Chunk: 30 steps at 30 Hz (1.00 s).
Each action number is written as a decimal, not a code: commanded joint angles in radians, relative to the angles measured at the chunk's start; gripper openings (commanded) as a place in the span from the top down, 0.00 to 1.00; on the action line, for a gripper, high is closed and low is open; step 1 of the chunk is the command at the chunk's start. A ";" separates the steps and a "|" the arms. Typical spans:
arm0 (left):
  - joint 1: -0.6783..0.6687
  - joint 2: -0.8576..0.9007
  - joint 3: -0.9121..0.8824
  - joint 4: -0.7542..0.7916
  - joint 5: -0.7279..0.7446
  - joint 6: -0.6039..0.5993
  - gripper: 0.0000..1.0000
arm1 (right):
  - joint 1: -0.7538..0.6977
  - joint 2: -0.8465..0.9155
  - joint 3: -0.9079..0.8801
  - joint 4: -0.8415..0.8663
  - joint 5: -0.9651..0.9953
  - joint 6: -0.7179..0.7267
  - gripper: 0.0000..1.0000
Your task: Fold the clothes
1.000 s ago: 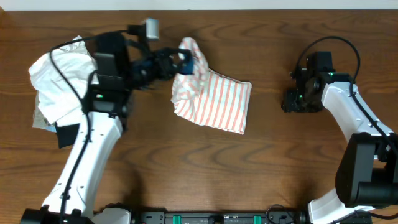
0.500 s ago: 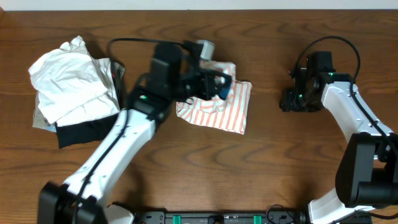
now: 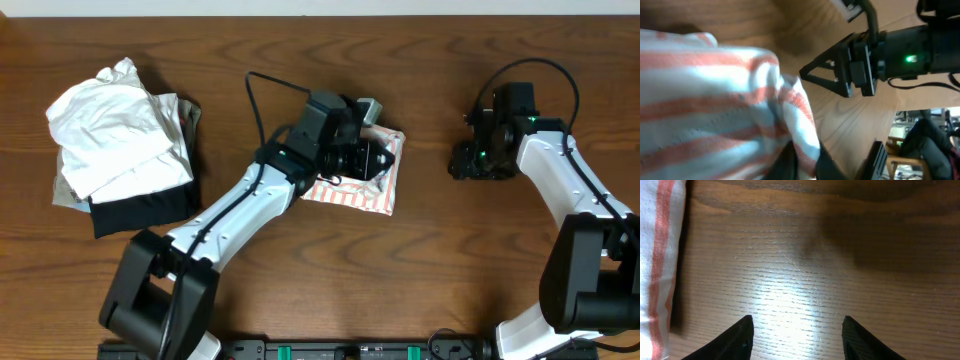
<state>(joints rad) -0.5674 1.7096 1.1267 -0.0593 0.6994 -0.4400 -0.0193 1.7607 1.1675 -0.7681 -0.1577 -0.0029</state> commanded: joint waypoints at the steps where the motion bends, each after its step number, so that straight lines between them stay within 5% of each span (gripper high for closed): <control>1: -0.017 0.010 0.031 0.001 -0.005 0.014 0.77 | 0.010 0.009 -0.006 0.002 -0.008 0.018 0.45; 4: -0.026 0.010 0.031 0.004 -0.005 0.018 0.58 | 0.009 0.009 -0.006 0.004 -0.008 0.018 0.45; 12: 0.069 -0.079 0.031 -0.069 -0.032 0.131 0.59 | 0.009 0.008 0.004 0.040 -0.027 -0.032 0.45; 20: 0.225 -0.185 0.031 -0.208 -0.246 0.174 0.59 | 0.012 -0.005 0.236 0.008 -0.406 -0.081 0.51; 24: 0.243 -0.166 0.029 -0.261 -0.248 0.174 0.59 | 0.045 -0.005 0.325 0.033 -0.594 -0.079 0.28; 27: 0.241 -0.137 0.025 -0.278 -0.248 0.174 0.59 | 0.080 -0.004 0.325 0.068 -0.678 -0.076 0.22; 30: 0.241 -0.100 0.020 -0.276 -0.248 0.174 0.59 | 0.132 0.006 0.324 0.100 -0.755 -0.066 0.40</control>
<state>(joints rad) -0.3256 1.5639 1.1389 -0.3332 0.4698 -0.2867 0.0551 1.7603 1.4857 -0.6895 -0.7345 -0.0692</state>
